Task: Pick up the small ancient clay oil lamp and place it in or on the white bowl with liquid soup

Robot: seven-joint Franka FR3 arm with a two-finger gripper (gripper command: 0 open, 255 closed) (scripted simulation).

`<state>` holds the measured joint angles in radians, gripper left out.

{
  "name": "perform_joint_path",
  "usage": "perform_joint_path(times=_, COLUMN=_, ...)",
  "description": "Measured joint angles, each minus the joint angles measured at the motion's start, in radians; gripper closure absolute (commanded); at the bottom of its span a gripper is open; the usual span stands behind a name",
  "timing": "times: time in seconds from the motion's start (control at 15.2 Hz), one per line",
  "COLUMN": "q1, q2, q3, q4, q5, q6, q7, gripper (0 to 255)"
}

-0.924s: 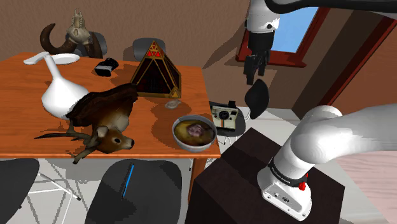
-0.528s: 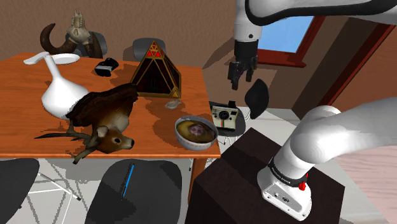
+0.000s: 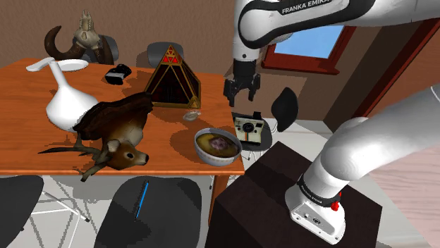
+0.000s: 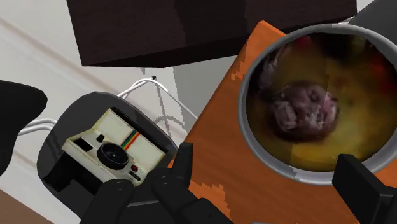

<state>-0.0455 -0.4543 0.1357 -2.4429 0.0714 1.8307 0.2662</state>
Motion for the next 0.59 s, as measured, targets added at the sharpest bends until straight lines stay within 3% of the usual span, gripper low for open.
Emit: perform_joint_path(times=0.59, q1=-0.026, q2=0.317, q3=0.037, q4=0.118, q5=0.039, q6=0.251, q7=0.199, gripper=0)
